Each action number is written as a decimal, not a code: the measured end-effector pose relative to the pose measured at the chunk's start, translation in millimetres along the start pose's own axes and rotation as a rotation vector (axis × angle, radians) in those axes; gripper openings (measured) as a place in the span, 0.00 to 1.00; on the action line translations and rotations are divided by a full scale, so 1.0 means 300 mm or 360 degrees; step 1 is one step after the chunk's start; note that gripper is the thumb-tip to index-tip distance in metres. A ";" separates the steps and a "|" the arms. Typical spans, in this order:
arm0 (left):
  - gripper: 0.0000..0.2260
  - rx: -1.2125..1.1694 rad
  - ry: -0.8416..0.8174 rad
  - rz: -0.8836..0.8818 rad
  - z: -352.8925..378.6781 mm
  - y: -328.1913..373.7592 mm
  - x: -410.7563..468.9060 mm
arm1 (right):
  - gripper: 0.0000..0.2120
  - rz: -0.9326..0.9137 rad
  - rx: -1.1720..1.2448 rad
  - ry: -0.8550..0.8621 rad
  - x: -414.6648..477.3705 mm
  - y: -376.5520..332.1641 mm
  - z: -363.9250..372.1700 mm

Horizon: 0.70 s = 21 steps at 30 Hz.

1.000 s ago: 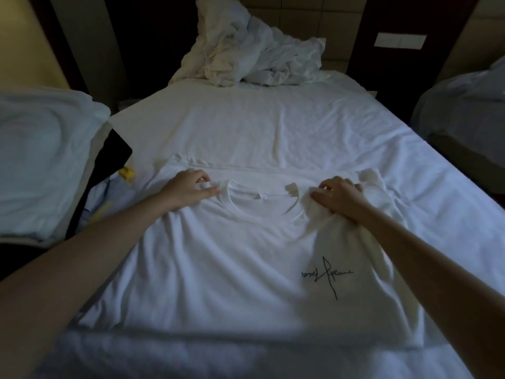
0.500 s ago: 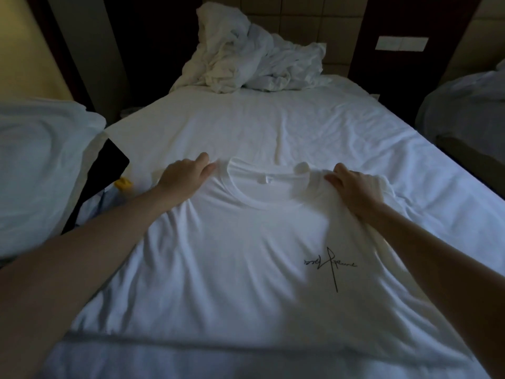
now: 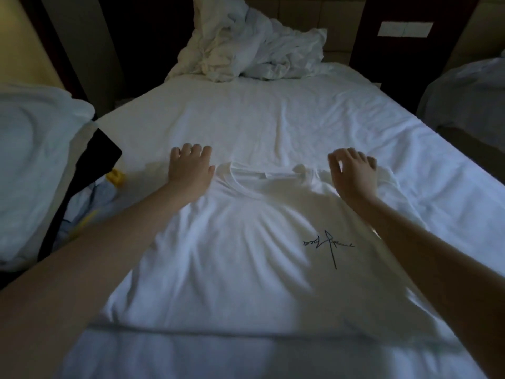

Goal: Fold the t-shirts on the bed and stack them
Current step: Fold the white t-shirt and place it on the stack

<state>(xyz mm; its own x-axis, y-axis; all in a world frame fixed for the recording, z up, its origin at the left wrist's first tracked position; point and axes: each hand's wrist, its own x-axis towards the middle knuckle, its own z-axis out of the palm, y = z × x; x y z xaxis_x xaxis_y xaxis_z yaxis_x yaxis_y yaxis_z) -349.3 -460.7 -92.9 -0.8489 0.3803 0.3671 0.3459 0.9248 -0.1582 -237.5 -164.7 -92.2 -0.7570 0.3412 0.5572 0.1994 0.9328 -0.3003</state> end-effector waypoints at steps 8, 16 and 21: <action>0.39 -0.0422 -0.0374 0.0270 -0.094 0.070 -0.424 | 0.21 -0.0312 -0.0126 -0.0908 -0.368 -0.112 -0.162; 0.24 -0.0565 -0.0661 -0.0304 -0.049 -0.130 -0.462 | 0.21 0.0115 -0.0350 -0.1018 -0.394 -0.022 -0.232; 0.32 -0.0472 -0.0440 0.0021 -0.206 0.008 -0.552 | 0.36 -0.0281 -0.0068 -0.0680 -0.536 -0.230 -0.297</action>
<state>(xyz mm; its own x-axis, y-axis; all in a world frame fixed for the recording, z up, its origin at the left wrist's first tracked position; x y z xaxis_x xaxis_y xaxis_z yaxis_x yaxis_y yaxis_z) -183.1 -521.1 -97.4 -0.9050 0.4135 0.1001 0.4237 0.8971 0.1251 -74.1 -273.5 -92.1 -0.9684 0.1066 0.2253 0.0630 0.9792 -0.1926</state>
